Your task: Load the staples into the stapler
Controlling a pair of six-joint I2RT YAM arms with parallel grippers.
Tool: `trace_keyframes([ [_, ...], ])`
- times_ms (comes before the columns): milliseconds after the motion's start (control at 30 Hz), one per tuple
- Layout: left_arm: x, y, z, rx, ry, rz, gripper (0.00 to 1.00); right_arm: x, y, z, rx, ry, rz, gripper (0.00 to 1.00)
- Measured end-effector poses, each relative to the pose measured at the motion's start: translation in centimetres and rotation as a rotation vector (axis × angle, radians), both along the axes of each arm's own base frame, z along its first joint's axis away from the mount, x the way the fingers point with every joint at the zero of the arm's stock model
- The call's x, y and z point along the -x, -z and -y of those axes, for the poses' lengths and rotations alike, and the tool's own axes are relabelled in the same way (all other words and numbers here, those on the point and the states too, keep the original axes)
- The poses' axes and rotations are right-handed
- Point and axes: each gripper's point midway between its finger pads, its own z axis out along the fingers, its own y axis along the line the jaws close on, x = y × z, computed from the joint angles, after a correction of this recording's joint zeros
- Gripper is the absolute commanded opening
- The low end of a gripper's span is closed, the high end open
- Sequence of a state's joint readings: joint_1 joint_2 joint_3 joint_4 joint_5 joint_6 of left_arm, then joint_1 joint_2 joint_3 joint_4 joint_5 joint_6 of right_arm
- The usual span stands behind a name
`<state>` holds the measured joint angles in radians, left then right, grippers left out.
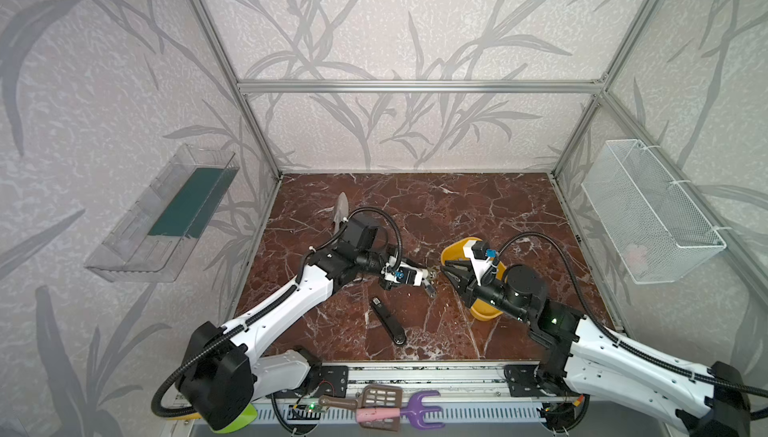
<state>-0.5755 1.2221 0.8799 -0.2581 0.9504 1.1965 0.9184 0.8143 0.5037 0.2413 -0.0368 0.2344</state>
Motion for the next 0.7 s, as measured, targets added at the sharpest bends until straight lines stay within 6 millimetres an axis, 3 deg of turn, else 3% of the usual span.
trace_keyframes([
  [267,0.4,0.2,0.2,0.0,0.019,-0.014,0.0,0.2,2.8,-2.4,0.075,-0.081,-0.074,0.16],
  [700,-1.2,0.3,-0.8,0.004,-0.105,-0.071,0.0,-2.2,4.7,-3.3,0.143,-0.004,-0.125,0.12],
])
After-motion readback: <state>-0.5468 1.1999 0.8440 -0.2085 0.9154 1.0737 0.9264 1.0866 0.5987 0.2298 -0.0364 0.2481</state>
